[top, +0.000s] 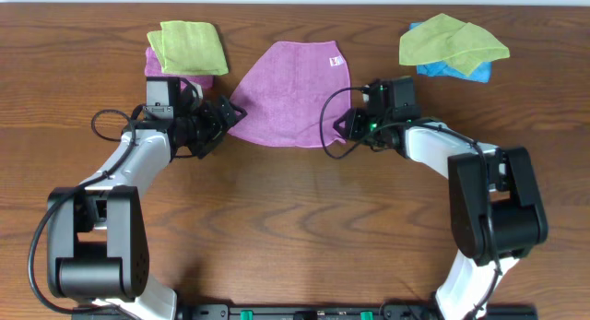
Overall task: Fold the cloth
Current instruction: 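Grasp the cloth's left and right edges with both grippers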
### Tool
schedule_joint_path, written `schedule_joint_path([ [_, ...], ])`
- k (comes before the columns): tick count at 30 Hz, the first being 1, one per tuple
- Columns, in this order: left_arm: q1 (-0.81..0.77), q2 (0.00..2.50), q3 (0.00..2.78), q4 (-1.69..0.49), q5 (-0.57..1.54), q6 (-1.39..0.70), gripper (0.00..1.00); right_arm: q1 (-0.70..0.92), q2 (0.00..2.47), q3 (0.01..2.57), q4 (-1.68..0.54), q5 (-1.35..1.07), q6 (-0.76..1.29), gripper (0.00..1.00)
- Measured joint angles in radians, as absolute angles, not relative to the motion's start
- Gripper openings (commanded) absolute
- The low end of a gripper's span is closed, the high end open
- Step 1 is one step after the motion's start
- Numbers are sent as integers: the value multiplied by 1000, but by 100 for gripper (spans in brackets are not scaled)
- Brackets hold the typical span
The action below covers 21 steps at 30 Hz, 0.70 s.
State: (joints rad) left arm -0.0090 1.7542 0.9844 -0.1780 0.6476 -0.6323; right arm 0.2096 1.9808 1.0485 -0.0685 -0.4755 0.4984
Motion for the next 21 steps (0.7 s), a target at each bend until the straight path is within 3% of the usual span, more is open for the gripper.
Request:
schedule_joint_path([
  [2,-9,1754,984,-178,648,-632,95,210,1988,1049,-75,-474,501,1],
  [13,-9,1754,984,-240,648,-632,95,118,1894,1036,-269,-457,473,1],
  [21,-62,1754,978,-242,636,-636,95,112,1716,1034,-289,-432,442,1],
])
